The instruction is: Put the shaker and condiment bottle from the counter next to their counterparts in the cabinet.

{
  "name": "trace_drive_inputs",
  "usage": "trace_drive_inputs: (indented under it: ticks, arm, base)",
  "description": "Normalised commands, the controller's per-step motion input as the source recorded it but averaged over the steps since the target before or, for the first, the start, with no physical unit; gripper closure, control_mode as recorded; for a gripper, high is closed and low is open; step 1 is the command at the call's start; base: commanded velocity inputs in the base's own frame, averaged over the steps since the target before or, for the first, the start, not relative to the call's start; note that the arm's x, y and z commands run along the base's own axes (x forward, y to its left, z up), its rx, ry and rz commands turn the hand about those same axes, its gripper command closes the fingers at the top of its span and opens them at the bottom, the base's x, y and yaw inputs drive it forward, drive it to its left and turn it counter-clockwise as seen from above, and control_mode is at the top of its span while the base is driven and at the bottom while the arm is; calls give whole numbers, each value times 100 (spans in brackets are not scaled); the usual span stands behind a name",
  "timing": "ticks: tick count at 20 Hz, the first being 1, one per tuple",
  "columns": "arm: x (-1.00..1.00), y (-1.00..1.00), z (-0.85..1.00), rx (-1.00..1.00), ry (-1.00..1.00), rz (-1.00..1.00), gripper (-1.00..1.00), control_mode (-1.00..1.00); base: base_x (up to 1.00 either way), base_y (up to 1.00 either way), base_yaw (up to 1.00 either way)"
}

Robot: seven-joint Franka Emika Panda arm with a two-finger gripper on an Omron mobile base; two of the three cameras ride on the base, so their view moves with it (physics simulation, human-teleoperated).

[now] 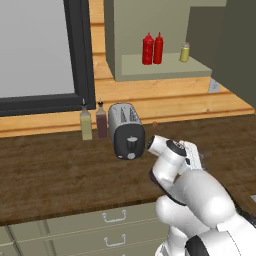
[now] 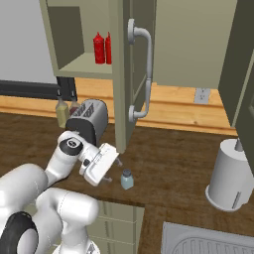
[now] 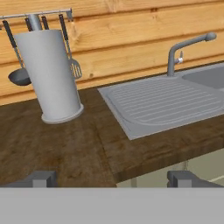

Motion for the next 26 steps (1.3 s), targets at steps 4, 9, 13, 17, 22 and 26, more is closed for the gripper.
trace_drive_inputs:
  ticks: [4,9,13,17,22,26]
  arm:
    - [1,-29,-56,0,0,5,-100,-100]
    - [3,-16,-34,0,0,3,-100,-100]
    - [29,-2,-18,0,-1,0,-100,-100]
    - [27,0,-12,0,-1,0,-100,-100]
    - [25,0,-9,0,0,0,-100,-100]
    - [26,0,-40,0,0,0,-100,-100]
  base:
    - [0,0,0]
    - [0,0,0]
    - [0,0,0]
    - [0,0,0]
    - [0,0,0]
    - [0,0,0]
